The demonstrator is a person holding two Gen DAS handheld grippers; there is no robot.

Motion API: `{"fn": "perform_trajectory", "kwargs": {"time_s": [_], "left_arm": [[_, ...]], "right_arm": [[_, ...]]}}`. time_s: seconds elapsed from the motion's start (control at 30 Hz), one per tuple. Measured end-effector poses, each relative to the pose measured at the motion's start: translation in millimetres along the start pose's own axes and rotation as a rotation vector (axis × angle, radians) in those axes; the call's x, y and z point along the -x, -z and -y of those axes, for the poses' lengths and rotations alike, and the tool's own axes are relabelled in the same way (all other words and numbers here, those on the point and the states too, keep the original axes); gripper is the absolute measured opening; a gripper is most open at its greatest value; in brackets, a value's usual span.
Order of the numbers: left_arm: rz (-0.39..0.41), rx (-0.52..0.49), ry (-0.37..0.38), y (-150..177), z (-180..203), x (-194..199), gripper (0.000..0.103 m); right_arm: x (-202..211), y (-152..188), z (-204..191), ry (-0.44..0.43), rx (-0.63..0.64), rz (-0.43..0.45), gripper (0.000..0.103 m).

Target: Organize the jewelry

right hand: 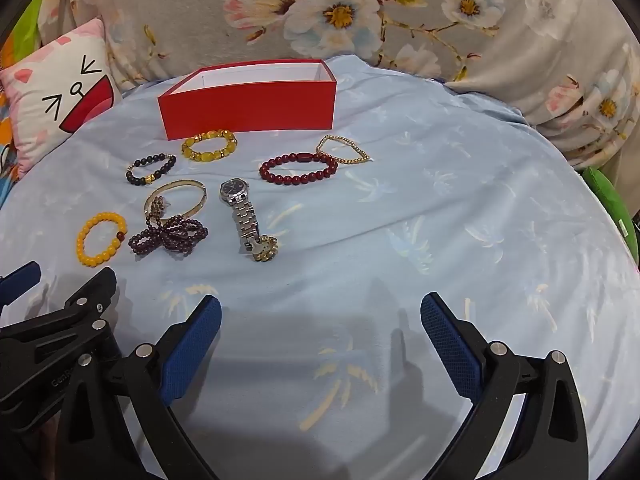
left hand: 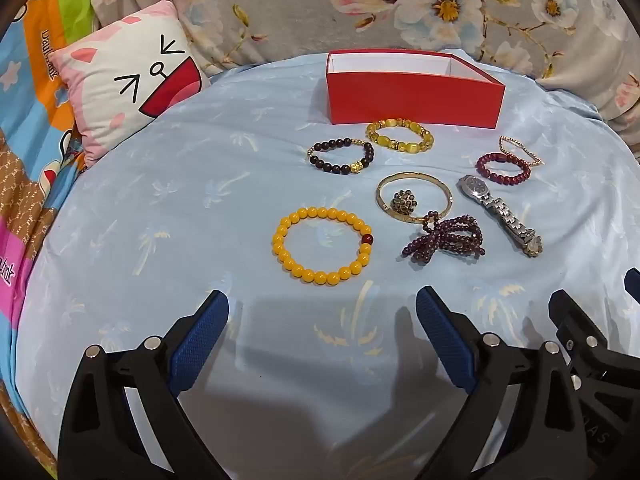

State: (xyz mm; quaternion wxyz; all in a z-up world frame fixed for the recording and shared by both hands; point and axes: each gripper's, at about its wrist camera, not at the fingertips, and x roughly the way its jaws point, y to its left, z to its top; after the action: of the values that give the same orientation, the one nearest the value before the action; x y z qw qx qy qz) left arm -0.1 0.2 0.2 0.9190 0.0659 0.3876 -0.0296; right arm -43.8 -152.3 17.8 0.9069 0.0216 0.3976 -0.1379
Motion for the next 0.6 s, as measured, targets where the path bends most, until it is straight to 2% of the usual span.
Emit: {"fn": "perform_trajectory", "kwargs": {"time_s": [0.6], "left_arm": [[-0.004, 0.003, 0.003, -2.9, 2.3, -0.1, 0.090]], "right_arm": [[0.8, 0.0, 0.8, -0.007, -0.006, 0.000, 0.096]]}}
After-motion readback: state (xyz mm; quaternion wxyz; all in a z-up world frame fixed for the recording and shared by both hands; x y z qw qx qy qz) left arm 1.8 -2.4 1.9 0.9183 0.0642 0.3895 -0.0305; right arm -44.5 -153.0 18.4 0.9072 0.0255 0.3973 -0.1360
